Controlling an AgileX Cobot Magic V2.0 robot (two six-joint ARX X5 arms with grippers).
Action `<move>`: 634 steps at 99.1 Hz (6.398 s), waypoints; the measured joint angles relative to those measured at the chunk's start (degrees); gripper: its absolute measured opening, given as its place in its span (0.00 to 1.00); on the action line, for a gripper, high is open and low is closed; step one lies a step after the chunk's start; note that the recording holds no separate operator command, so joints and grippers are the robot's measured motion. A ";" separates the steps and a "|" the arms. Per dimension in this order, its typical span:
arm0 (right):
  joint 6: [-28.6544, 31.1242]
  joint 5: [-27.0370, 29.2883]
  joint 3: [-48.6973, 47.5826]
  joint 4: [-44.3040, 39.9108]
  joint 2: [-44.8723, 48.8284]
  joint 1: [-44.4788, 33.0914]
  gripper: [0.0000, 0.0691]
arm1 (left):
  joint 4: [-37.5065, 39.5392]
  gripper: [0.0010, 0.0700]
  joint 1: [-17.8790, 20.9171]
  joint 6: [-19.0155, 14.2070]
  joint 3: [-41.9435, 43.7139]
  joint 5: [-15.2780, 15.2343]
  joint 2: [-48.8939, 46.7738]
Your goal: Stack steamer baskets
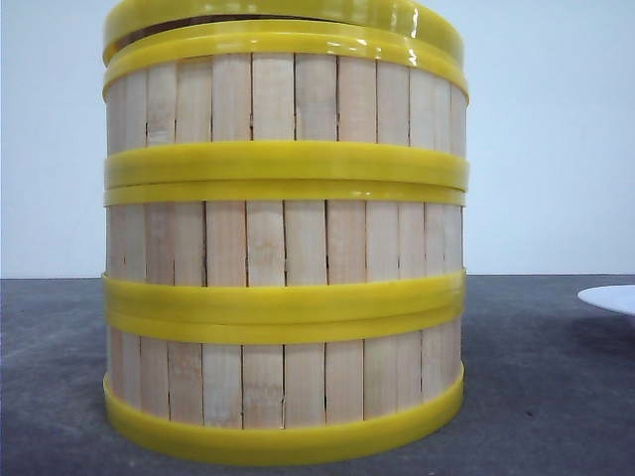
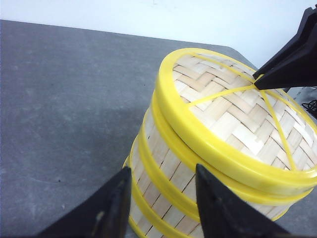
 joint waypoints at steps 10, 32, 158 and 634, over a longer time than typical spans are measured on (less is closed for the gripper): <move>0.00 0.04 0.00 -0.37 0.28 0.31 0.08 | 0.00 0.33 0.00 0.00 0.00 0.00 0.00; 0.00 0.09 0.31 -1.33 1.51 0.61 0.08 | 0.00 0.33 0.00 0.00 0.00 0.00 0.00; 0.52 24.72 -7.02 3.06 -36.63 0.68 0.50 | 1.77 0.33 0.00 0.00 0.00 -0.02 0.00; -8.55 6.58 -59.98 46.01 -65.02 -48.76 0.01 | 21.55 0.02 28.09 15.08 -35.28 -12.39 -18.08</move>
